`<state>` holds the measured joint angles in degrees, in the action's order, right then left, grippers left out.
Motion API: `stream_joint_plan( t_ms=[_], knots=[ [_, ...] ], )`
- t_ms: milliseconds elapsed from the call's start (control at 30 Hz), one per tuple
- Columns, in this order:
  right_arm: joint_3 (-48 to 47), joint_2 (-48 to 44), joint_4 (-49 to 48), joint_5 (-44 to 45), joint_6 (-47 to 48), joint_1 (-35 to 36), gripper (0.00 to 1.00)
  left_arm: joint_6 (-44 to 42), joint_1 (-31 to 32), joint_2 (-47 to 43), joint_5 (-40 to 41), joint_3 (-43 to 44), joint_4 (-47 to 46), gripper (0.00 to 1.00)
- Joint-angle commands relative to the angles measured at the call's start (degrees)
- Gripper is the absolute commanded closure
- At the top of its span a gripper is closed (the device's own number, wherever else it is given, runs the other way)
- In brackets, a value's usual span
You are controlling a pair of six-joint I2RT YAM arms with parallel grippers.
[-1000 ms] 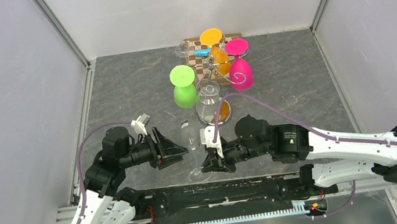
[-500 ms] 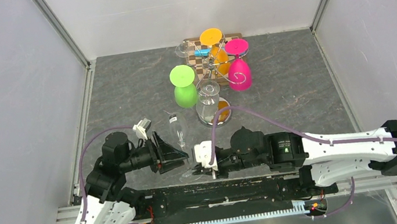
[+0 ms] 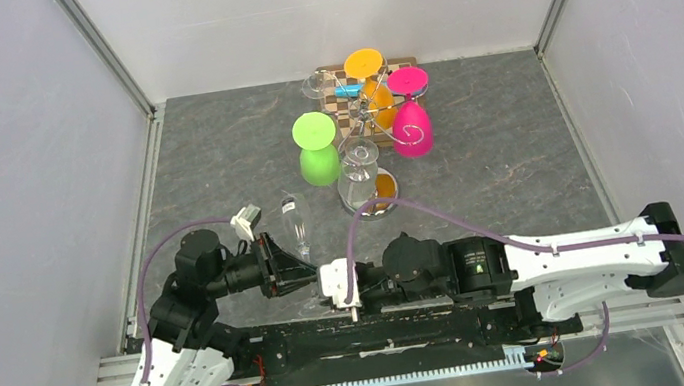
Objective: Take the wine glass off the wine glass rack
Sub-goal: Place the wine glass at the center of the board.
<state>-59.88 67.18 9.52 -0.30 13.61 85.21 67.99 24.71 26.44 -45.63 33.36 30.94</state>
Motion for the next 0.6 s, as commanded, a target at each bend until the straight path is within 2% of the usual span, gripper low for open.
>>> stream_joint_plan(
  t_ms=[0, 100, 300, 567],
  knots=[
    [-3.9, 0.0, -6.3, 3.7, 2.6, 1.1, 1.0, 1.8, -0.3, -0.4, -2.2, -0.4, -2.6, 0.77],
    [-4.2, 0.6, -5.6, 3.9, 2.6, 1.4, 1.0, 2.0, -0.3, -0.3, -2.5, -0.8, -3.3, 0.97],
    [-5.1, 1.2, -4.1, 3.7, 2.1, 1.7, 1.0, 2.0, -0.3, -1.4, -3.2, -0.8, -3.7, 0.98],
    [-6.8, -1.6, 0.9, 1.2, -0.7, 1.7, 0.48, -3.5, -0.2, -1.7, -4.3, 0.5, -0.2, 0.98]
  ],
)
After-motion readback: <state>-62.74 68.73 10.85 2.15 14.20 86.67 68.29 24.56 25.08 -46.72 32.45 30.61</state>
